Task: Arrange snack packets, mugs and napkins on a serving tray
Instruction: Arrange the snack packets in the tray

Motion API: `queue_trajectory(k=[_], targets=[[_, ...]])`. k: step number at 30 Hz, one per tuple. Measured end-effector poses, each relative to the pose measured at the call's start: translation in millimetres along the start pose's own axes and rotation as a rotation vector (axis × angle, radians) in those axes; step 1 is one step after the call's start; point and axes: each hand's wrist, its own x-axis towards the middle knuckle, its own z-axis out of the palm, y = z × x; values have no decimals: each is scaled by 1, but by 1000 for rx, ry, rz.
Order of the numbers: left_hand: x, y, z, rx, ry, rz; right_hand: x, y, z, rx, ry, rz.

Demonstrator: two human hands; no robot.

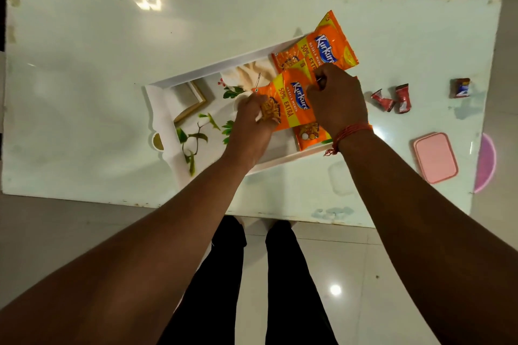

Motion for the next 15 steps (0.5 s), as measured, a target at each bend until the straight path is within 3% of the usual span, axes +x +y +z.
queue_trajectory(k=[12, 15], targets=[[4, -5, 15, 29, -52, -35, 3, 17, -15, -45, 44, -26], [4, -14, 10, -10, -57, 0, -9, 13, -10, -85, 180, -86]])
